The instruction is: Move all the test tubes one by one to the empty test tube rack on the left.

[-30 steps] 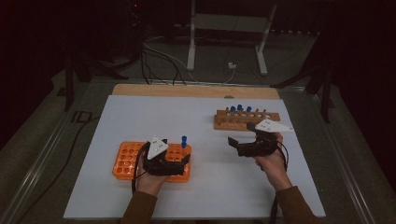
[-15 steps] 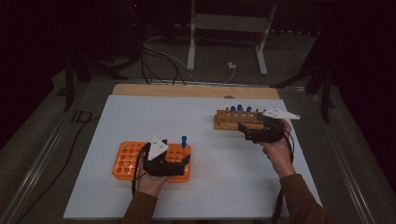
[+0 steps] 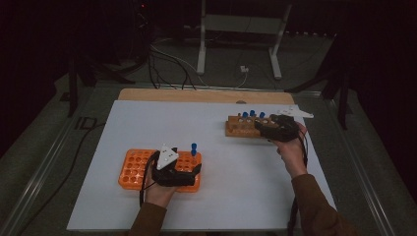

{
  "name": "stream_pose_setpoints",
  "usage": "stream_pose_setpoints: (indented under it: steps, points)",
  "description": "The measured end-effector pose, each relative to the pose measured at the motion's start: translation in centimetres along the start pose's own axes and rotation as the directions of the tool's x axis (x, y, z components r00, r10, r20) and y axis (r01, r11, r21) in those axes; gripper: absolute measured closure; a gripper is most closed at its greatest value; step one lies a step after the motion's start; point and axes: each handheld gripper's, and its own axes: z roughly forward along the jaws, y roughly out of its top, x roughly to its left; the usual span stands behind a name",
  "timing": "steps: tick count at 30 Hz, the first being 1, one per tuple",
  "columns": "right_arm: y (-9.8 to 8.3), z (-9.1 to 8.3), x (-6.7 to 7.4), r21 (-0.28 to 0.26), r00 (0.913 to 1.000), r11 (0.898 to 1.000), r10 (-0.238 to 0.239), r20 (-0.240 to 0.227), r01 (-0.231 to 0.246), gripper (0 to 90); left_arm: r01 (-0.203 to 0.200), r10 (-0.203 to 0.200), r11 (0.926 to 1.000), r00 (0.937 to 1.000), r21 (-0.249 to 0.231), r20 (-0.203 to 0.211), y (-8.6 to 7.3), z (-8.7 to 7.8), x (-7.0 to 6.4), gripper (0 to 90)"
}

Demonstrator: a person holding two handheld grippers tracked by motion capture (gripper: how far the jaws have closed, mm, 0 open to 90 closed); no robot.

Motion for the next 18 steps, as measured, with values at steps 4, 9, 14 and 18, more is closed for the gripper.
stream_pose_setpoints:
  steps: [4,9,14,18]
  points:
    - [0.3,0.6,-0.3,0.005,0.9996,1.000,-0.003,0.027,0.003,21.7,0.001,-0.001,1.0000,1.0000,-0.004,0.004,0.0,0.0,0.0,0.4]
    - [0.4,1.3,-0.6,0.003,0.9985,1.000,0.006,0.054,-0.006,23.8,0.001,-0.001,1.0000,1.0000,-0.009,0.006,0.0,-0.1,0.0,0.4]
    - [0.1,2.0,-0.9,0.004,0.9975,1.000,0.015,0.070,-0.015,26.2,0.004,-0.004,0.9999,1.0000,-0.012,0.007,0.1,-0.2,0.0,0.4]
    - [0.0,2.5,-1.0,0.006,0.9958,1.000,0.001,0.092,-0.002,30.8,0.006,-0.006,0.9999,1.0000,-0.014,0.005,0.1,-0.3,0.2,0.4]
